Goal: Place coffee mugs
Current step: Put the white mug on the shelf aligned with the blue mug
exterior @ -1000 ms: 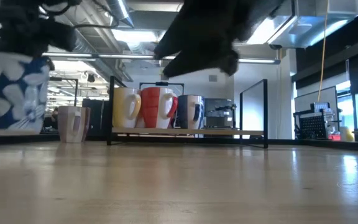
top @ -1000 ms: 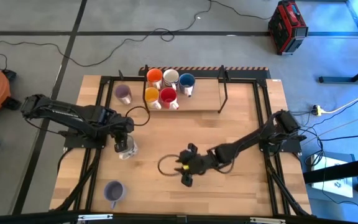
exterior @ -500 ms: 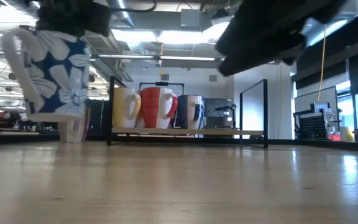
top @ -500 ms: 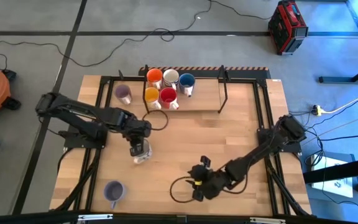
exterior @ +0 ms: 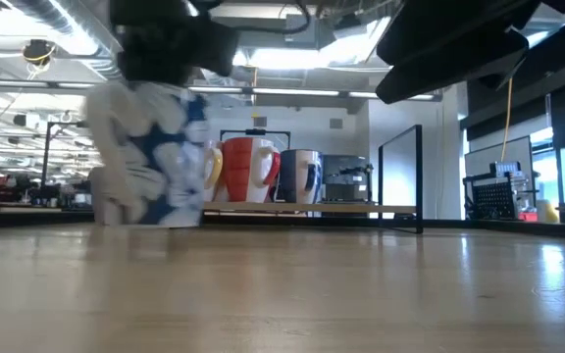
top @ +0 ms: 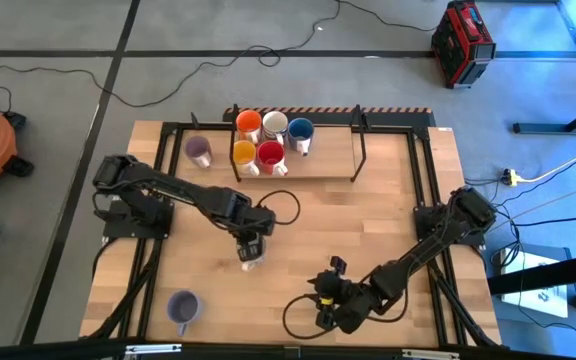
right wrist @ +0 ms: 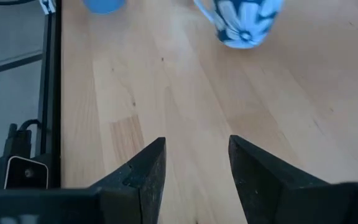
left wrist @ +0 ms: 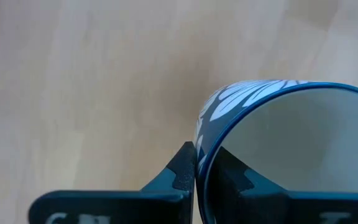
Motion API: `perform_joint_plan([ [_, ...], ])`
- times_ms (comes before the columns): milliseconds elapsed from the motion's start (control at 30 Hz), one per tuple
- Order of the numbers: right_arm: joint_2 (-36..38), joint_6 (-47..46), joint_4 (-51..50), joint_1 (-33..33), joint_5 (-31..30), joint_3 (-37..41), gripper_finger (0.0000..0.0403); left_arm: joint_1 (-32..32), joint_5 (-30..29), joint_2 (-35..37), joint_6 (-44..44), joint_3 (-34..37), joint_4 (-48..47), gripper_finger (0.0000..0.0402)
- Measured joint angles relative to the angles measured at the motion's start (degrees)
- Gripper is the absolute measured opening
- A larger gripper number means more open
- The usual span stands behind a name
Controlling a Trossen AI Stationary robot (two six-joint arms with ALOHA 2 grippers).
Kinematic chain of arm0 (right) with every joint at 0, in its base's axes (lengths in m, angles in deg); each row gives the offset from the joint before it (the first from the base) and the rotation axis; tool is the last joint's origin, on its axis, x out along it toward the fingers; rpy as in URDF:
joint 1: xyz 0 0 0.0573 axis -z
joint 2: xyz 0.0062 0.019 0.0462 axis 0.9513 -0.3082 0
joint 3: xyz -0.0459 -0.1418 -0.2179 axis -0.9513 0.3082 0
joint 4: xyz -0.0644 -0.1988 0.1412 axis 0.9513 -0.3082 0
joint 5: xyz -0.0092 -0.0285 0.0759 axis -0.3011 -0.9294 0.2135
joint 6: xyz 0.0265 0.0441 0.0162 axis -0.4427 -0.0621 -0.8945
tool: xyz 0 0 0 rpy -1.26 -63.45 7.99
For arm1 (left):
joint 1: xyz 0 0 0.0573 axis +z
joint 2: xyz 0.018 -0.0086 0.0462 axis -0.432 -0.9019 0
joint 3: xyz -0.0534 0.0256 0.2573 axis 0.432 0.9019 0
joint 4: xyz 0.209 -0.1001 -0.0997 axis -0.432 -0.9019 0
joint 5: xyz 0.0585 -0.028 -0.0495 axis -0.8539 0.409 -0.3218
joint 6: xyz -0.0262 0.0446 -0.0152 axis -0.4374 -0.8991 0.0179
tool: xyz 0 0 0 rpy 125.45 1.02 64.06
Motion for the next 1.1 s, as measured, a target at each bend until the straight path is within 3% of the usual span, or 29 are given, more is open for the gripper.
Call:
perform_joint_plan([
  [200,0.00,0.17,-0.32,0.00,0.08,0.00,0.0163,0.00,-3.38,-2.87,1.43,-2.95,0.69,0.0022],
  [500,-0.02,0.21,-2.04,0.00,0.11,0.00,0.0163,0.02,-2.82,-4.48,1.89,-3.02,2.29,0.0027],
  [967,-0.04,0.06,-2.81,0.00,2.13,0.00,0.0163,0.09,-2.52,-4.20,1.61,-3.39,2.90,0.0086],
  [1100,-0.04,-0.30,-1.96,0.00,-0.34,0.00,0.0163,-0.14,-2.42,-4.20,-1.49,-6.62,-0.38,0.0102],
])
